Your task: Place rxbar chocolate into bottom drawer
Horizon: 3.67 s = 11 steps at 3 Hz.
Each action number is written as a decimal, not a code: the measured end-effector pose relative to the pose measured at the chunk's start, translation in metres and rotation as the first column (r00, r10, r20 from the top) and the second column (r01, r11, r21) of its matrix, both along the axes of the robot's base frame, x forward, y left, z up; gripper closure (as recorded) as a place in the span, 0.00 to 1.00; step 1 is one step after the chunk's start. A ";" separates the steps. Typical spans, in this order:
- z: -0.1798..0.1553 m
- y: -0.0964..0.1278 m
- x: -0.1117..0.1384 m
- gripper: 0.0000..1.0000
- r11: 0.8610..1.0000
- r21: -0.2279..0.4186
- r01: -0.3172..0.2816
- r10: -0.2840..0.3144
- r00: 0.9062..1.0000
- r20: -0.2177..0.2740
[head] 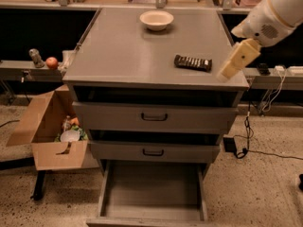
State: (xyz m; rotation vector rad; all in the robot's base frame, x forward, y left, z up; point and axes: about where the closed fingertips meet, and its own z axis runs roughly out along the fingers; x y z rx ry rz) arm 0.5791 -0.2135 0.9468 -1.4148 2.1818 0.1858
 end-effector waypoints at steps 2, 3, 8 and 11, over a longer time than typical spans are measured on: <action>-0.045 0.028 0.080 0.00 0.982 0.187 -0.039 0.039 0.999 0.007; -0.067 0.037 0.108 0.00 0.960 0.274 -0.052 0.045 0.999 0.029; -0.118 0.018 0.165 0.00 0.895 0.439 0.078 -0.140 0.984 0.109; -0.121 0.023 0.164 0.68 0.888 0.453 0.074 -0.137 0.985 0.106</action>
Offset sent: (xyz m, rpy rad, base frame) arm 0.1242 0.0428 -0.0690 0.3032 -0.0408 0.0719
